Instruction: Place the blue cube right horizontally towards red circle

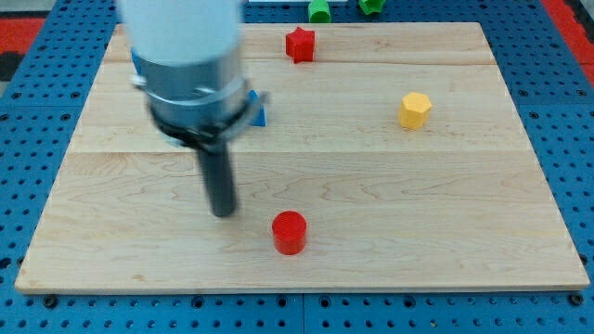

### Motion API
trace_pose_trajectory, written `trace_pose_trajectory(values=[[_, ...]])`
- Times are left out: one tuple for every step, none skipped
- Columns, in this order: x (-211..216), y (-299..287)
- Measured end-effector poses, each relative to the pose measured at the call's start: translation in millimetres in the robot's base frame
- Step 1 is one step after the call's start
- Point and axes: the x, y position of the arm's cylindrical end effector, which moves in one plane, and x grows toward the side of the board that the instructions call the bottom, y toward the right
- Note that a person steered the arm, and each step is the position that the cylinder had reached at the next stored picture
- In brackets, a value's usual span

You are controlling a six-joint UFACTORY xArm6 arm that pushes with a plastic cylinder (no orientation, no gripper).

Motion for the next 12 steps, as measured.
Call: trace_pose_trajectory(values=[[-57, -89], [-117, -123], [-178, -132], [-221, -135], [-240, -135], [-242, -111], [-216, -38], [-203, 40], [-215, 74], [-232, 81], [-208, 99], [-189, 101]])
